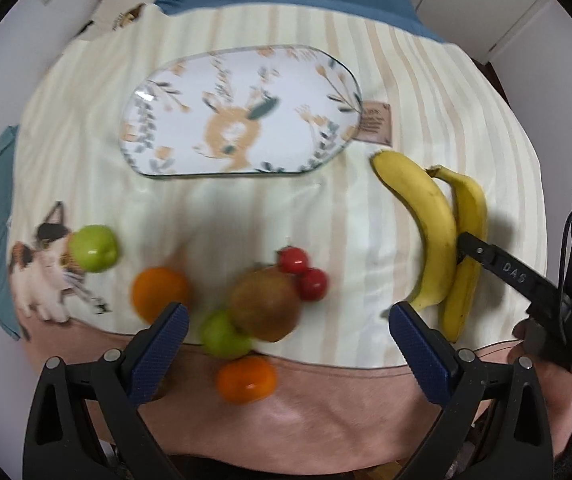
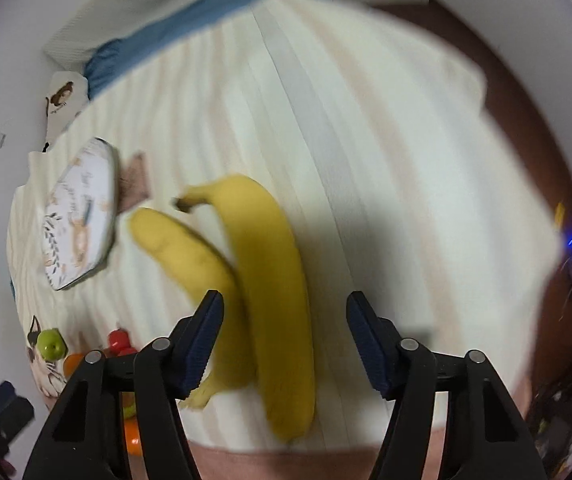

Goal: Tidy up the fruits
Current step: 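Grasp one banana with the left gripper while the right gripper grasps the other banana, then carry both bananas onto the floral plate and open both grippers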

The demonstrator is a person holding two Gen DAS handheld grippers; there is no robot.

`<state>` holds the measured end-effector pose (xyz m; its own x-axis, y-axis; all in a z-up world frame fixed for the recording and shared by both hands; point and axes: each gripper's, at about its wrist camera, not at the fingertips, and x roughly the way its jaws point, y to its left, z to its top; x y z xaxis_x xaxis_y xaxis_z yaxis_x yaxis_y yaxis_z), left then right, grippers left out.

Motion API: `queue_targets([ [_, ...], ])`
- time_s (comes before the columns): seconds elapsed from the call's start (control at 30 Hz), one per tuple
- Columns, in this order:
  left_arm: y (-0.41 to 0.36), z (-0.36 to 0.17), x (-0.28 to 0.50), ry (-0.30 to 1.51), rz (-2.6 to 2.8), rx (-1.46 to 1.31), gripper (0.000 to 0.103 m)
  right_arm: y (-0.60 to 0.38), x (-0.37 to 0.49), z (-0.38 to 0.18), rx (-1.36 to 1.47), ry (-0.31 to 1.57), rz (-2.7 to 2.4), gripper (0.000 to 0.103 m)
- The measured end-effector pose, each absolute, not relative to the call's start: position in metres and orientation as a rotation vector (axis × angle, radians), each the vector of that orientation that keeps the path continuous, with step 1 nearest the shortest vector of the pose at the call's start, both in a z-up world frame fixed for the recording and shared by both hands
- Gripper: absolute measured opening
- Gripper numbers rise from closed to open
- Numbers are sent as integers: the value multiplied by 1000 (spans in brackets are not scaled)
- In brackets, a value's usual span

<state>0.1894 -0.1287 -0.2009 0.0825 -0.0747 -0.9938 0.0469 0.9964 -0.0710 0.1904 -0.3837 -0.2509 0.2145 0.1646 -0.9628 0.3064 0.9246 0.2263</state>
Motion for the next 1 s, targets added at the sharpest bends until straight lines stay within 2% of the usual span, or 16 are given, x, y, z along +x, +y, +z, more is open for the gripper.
queue_targets([
  [0.07, -138, -208, 195, 1503, -102, -40, 102, -384, 189, -256, 422, 1350, -60, 40],
  [0.4, -218, -247, 232, 1606, -254, -74, 98, -413, 147, -230, 400, 1366, -135, 38],
  [0.5, -247, -269, 243, 1649, -298, -67, 88, -432, 139, -235, 423, 1389, -152, 38],
  [0.57, -265, -283, 248, 1667, -318, -35, 69, -439, 137, -240, 455, 1390, -150, 39],
  [0.67, -279, -290, 251, 1632, -297, 44, 48, -439, 138, -245, 449, 1386, -166, 39],
  [0.87, -260, -275, 221, 1587, -327, 99, 37, -434, 145, -260, 404, 1413, -173, 38],
  [1.0, -239, -272, 190, 1605, -346, 125, 36, -427, 131, -254, 373, 1460, -138, 38],
])
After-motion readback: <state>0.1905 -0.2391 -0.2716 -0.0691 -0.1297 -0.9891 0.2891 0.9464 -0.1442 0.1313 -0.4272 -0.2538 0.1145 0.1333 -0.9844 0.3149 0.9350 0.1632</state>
